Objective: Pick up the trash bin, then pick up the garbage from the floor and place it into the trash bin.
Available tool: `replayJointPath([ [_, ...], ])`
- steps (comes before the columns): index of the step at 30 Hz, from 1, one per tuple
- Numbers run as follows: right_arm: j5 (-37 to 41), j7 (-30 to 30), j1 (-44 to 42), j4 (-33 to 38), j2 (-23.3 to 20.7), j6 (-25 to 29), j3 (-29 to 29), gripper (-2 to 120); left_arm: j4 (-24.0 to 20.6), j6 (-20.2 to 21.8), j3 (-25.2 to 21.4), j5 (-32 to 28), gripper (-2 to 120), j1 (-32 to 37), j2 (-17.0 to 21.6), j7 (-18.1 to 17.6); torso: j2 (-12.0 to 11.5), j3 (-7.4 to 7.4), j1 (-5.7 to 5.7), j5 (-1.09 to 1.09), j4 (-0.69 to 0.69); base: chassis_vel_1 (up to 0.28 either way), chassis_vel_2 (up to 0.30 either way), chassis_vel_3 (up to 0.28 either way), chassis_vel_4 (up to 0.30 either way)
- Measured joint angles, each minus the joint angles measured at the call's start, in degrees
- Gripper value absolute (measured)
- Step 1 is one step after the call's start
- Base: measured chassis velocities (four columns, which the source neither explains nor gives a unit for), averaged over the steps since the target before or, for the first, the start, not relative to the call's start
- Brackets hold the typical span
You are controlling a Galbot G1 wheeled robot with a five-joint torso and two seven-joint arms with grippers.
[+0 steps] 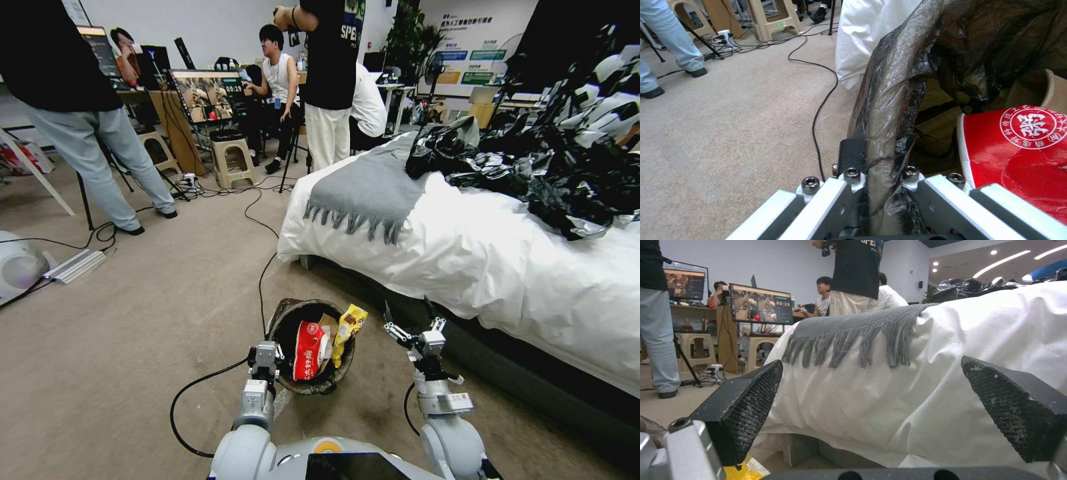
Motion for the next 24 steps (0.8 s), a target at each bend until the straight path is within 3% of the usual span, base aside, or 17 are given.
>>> replayJointPath([
  [13, 0.15, -0.01, 1.03, -0.36, -0.01, -0.01, -0.07, 100, -1.13, 0.16, 0.03, 0.18, 0, 0.16, -0.08, 0.18, 0.0, 0.0, 0.0, 0.0, 0.0, 0.029, 0.02, 0.024, 0.024],
  [24, 0.13, -0.06, 1.43, -0.41, -0.05, 0.0, -0.01, 100, -1.4, 0.18, -0.02, 0.17, 0, 0.01, -0.17, 0.24, 0.0, 0.0, 0.0, 0.0, 0.0, 0.091, 0.099, 0.094, 0.089],
])
